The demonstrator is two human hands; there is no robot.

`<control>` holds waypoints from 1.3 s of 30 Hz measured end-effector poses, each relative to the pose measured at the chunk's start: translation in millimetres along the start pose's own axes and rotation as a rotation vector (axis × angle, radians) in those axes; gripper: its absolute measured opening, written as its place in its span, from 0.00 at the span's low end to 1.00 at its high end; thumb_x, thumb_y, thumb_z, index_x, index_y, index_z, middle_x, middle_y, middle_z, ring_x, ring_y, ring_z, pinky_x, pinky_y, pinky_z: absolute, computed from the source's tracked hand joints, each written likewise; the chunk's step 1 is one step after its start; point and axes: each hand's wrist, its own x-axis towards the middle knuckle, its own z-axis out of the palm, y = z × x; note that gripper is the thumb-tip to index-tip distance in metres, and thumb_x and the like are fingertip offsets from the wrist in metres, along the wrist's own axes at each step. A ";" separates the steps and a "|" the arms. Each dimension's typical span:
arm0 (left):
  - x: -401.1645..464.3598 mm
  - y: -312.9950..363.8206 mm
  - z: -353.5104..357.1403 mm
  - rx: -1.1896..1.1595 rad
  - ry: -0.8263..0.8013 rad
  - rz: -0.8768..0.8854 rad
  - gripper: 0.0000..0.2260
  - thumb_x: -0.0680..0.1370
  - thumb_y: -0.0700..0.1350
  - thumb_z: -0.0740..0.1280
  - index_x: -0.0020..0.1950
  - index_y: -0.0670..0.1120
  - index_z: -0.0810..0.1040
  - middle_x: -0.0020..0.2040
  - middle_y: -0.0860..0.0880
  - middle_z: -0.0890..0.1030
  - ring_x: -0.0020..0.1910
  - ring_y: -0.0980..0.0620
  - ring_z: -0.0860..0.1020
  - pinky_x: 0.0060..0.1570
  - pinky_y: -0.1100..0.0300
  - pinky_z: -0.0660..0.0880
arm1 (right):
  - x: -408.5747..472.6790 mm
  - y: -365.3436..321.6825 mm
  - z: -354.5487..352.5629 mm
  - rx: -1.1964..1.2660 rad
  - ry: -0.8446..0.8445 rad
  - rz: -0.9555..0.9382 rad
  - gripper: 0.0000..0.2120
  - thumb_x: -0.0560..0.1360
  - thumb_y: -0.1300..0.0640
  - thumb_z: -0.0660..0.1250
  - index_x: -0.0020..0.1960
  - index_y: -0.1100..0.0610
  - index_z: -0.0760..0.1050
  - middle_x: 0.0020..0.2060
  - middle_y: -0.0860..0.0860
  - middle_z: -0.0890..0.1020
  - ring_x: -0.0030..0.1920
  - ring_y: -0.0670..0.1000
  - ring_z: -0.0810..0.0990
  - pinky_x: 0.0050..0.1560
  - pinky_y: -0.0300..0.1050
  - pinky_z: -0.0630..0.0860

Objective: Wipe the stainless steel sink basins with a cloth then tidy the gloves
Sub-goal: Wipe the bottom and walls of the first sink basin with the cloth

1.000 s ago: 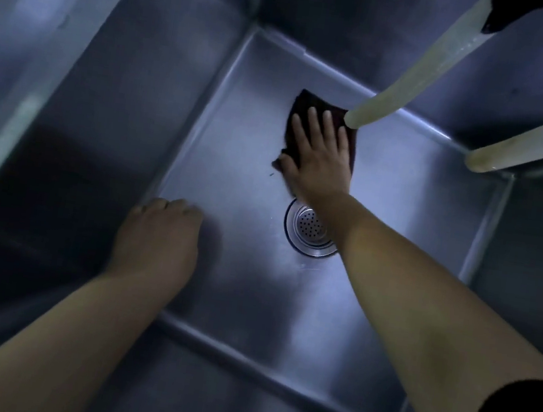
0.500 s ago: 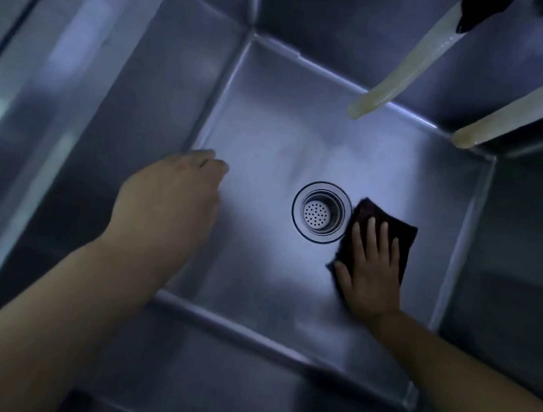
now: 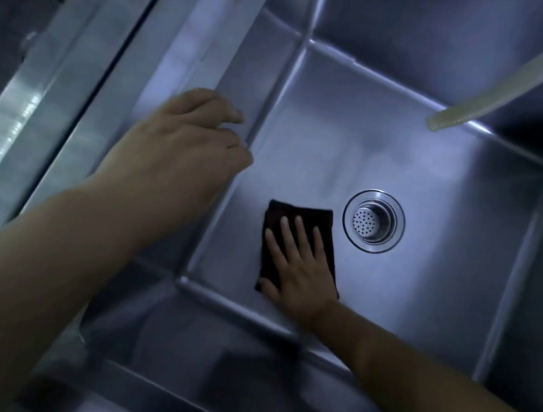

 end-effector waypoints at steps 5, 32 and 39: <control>1.5 -3.1 0.9 -0.055 0.026 0.038 0.12 0.66 0.36 0.67 0.46 0.47 0.82 0.42 0.50 0.83 0.55 0.43 0.77 0.62 0.53 0.63 | 94.1 17.9 -16.1 0.125 0.114 0.237 0.51 0.67 0.31 0.60 0.76 0.64 0.51 0.75 0.64 0.55 0.76 0.62 0.50 0.74 0.61 0.46; 0.9 10.9 -8.4 0.228 -0.101 0.052 0.07 0.63 0.35 0.71 0.37 0.45 0.82 0.33 0.46 0.81 0.45 0.42 0.79 0.63 0.53 0.59 | -4.7 -20.4 -5.7 0.012 -0.132 -0.261 0.40 0.72 0.34 0.58 0.77 0.53 0.54 0.76 0.59 0.54 0.75 0.64 0.47 0.72 0.67 0.44; 10.9 62.0 -1.9 0.111 -0.243 0.045 0.06 0.65 0.40 0.71 0.39 0.48 0.82 0.38 0.48 0.83 0.55 0.42 0.78 0.63 0.49 0.66 | -117.4 70.4 1.2 0.017 -0.134 -0.216 0.39 0.71 0.34 0.60 0.76 0.50 0.56 0.75 0.57 0.58 0.75 0.64 0.53 0.70 0.65 0.52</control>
